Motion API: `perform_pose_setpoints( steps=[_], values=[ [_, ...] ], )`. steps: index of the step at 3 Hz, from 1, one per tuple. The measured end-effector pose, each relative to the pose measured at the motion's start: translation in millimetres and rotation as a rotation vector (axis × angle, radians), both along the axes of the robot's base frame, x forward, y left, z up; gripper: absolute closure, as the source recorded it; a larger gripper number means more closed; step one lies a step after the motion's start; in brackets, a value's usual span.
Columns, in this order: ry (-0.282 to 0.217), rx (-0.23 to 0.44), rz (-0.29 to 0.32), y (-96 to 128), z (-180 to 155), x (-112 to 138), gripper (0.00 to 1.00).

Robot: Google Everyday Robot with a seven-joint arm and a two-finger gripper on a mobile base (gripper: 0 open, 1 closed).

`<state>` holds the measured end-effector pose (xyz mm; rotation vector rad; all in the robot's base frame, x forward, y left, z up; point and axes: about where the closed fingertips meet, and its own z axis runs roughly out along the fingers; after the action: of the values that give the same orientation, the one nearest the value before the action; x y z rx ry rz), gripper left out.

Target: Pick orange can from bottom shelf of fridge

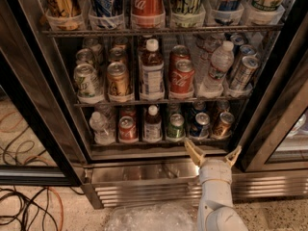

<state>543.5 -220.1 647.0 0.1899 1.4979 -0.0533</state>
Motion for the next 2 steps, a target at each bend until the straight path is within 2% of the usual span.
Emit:
perform_pose_setpoints(
  steps=[2],
  values=[
    [-0.038,0.006,-0.030,-11,-32,4,0.00]
  ],
)
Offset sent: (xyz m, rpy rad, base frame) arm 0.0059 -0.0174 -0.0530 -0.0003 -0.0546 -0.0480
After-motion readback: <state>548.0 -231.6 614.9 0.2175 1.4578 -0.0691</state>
